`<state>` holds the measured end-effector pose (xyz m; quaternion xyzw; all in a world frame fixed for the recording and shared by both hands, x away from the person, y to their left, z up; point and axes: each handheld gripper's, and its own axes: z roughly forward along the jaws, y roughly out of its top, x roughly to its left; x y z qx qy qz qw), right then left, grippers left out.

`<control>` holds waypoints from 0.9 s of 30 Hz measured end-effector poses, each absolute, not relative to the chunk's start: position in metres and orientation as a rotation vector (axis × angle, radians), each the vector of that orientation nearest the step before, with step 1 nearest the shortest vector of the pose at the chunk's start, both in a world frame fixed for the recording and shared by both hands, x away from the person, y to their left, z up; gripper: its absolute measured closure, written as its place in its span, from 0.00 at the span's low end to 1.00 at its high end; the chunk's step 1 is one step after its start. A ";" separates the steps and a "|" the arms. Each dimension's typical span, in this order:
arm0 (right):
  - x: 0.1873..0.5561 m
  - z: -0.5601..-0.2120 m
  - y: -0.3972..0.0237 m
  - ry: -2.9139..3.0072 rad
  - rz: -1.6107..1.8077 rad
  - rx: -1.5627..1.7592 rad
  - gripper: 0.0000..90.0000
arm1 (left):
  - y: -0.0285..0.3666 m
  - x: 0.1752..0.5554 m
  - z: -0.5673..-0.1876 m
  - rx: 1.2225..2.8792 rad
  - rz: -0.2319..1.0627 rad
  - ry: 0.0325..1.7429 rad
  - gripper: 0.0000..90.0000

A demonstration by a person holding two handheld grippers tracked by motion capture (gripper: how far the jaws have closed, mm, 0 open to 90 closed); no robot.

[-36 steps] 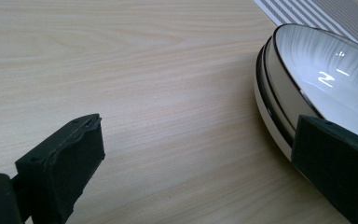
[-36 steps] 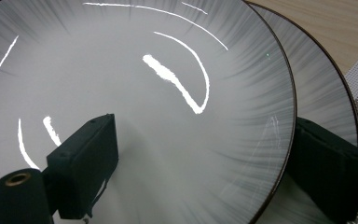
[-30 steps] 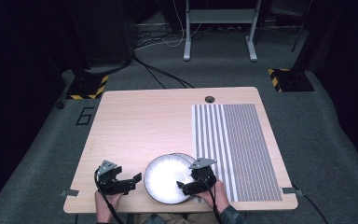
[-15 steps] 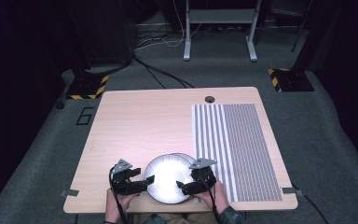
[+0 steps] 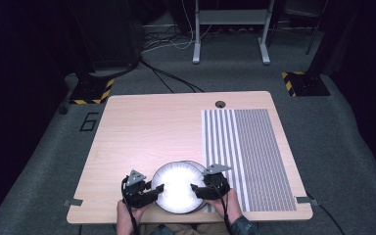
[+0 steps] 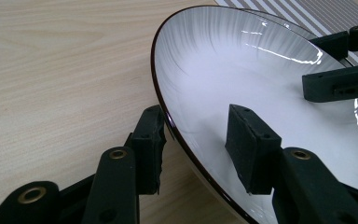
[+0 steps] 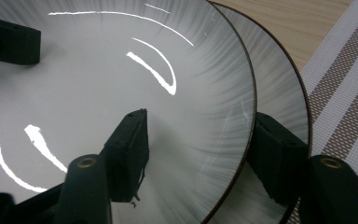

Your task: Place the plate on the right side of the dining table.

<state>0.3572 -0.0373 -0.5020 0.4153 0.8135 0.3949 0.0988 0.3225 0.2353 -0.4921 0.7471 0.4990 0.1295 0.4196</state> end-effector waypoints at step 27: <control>0.352 -0.506 -0.049 2.172 1.303 1.456 0.83 | 0.227 0.316 -0.490 1.749 0.367 1.360 0.73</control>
